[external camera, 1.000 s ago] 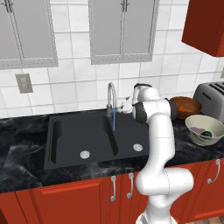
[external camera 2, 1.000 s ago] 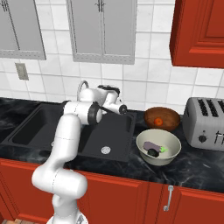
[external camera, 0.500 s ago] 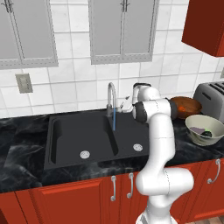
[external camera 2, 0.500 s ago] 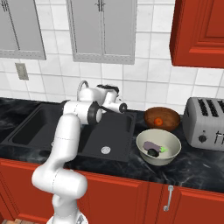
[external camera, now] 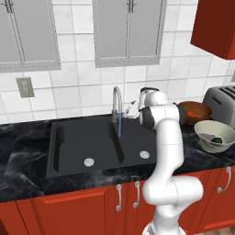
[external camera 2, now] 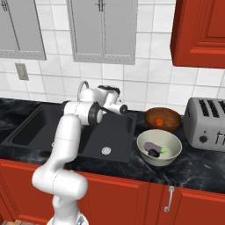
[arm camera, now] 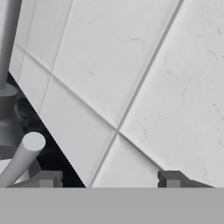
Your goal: Pick the eggplants from the sink and place them in one bowl. Place the apple in the other bowl. Then turn off the sink faucet.
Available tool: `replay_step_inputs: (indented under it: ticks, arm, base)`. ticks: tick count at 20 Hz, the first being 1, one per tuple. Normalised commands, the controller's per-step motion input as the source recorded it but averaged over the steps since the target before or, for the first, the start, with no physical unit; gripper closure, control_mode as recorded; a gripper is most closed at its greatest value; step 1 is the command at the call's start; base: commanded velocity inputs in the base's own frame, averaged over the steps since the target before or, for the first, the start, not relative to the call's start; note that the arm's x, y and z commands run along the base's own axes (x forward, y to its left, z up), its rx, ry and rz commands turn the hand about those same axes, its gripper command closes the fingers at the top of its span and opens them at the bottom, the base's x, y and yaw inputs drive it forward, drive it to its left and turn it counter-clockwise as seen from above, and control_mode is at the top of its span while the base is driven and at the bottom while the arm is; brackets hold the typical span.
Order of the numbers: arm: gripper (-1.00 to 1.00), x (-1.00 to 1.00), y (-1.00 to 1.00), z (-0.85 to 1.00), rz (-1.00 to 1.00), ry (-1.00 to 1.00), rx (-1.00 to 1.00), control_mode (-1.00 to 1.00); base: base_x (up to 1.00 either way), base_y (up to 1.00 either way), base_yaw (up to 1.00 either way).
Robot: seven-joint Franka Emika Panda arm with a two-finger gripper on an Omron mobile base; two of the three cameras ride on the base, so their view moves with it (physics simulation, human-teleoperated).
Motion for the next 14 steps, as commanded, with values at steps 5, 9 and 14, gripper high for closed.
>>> replay_step_inputs:
  ticks: [5,9,14]
  arm:
    - [-1.0,0.54,0.37,1.0,0.09,0.0,0.05,-1.0]
    - [-1.0,0.48,0.3,1.0,0.06,0.0,0.01,-1.0]
    - [-1.0,0.49,0.14,1.0,0.01,0.03,0.0,-1.0]
  base:
    - [0.0,0.0,0.0]
    - [0.0,0.0,0.0]
    - [0.0,0.0,0.0]
